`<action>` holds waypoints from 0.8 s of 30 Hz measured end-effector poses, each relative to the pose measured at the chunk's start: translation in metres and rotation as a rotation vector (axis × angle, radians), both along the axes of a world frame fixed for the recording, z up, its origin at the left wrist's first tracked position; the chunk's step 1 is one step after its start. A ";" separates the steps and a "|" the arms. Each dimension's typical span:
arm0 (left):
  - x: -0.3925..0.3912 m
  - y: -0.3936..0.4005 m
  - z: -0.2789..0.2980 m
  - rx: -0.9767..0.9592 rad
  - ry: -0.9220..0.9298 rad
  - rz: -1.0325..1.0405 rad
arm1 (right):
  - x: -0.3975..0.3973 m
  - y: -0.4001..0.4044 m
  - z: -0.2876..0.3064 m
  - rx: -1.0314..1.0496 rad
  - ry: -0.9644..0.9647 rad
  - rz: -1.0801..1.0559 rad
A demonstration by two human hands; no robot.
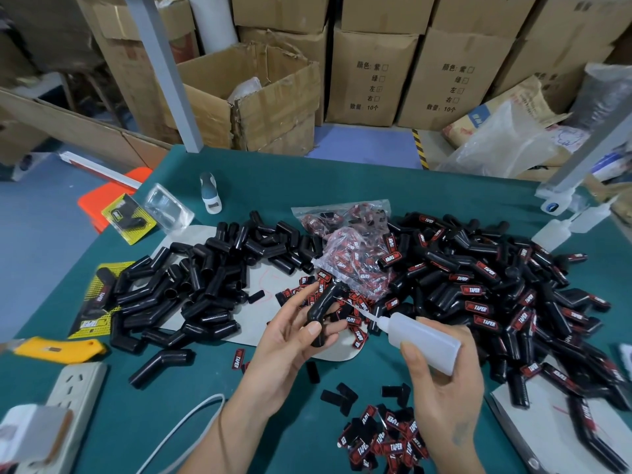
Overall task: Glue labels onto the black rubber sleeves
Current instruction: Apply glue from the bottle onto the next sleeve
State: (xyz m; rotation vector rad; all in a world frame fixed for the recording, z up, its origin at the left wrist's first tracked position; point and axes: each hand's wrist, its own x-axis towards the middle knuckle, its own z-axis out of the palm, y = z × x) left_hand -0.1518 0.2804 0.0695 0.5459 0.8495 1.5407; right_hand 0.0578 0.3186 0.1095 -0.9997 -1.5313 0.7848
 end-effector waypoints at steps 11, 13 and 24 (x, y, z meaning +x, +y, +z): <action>0.001 -0.001 -0.004 0.000 0.006 -0.018 | 0.001 0.001 -0.003 0.016 -0.019 0.001; 0.001 -0.001 -0.004 -0.003 0.006 -0.019 | 0.000 0.000 -0.001 0.024 -0.025 0.001; 0.002 -0.002 0.000 -0.013 -0.011 -0.006 | -0.001 -0.001 0.002 0.052 -0.015 -0.013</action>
